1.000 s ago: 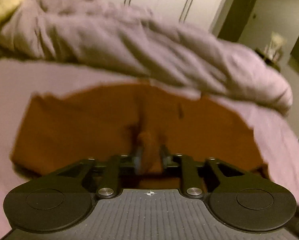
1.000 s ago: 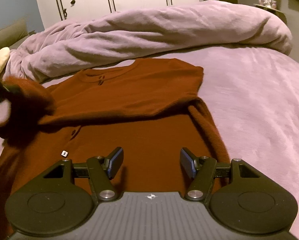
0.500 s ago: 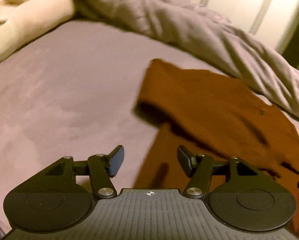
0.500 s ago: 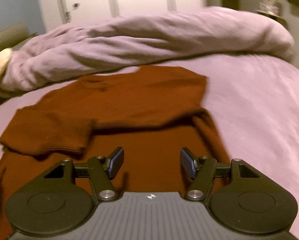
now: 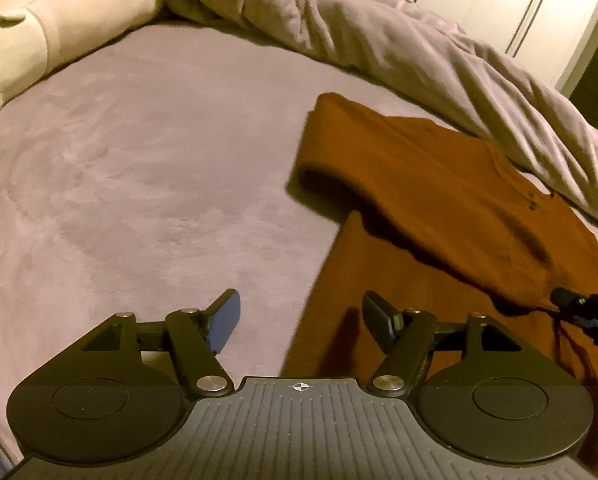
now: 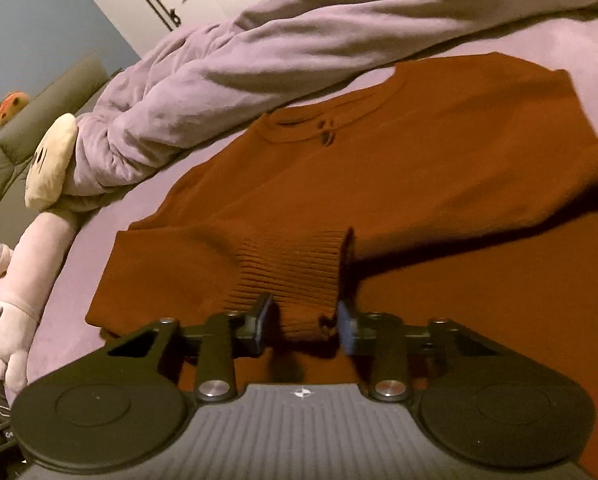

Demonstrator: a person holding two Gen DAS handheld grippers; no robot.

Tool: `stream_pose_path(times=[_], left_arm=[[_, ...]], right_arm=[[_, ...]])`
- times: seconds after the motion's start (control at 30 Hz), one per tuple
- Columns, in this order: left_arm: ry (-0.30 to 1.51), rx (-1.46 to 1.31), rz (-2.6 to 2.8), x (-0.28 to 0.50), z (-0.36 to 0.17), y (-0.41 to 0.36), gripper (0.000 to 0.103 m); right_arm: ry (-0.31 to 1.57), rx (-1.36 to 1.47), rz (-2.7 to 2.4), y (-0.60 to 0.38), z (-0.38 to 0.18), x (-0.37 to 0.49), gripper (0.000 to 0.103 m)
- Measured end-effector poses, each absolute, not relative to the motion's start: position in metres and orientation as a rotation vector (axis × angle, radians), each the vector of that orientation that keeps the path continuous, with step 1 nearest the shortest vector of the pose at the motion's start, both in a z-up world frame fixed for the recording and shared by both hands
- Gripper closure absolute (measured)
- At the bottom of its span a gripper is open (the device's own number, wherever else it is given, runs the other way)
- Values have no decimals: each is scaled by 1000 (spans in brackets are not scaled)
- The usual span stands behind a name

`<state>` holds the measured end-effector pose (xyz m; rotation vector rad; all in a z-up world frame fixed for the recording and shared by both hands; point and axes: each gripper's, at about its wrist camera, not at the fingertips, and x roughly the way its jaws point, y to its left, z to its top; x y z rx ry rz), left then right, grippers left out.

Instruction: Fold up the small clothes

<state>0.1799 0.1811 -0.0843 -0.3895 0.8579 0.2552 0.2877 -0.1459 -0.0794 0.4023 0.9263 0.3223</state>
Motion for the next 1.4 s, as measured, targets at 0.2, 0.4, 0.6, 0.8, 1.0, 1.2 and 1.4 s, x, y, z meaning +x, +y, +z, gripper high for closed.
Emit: stream_pose_path(times=[0.2,0.4,0.6,0.8,1.0,1.2,1.4], left_arm=[[866,-364,240,191,-87,170,30],[878,-334,240,194,-88,159,30],[887,-320,252,193,-87,161,30],[887,-310,267,193,-87,164,30],[893,-294,269,197,-87,160,30],[893,-284,255,203,-86,156,30],[894,-260,241,213,-86,148,29]], right_arm=[[836,228,322,-149,-51,283,97],[789,143,291,-160,-38,284,97],[751,73,252,-169,-32,285,97],[684,-83,136,-183,-28,292,98],[631,-260,-41,-197,-37,304,103],[781,191,51,-245,-44,314,78],[883,348,136,-253,-66,315,66]])
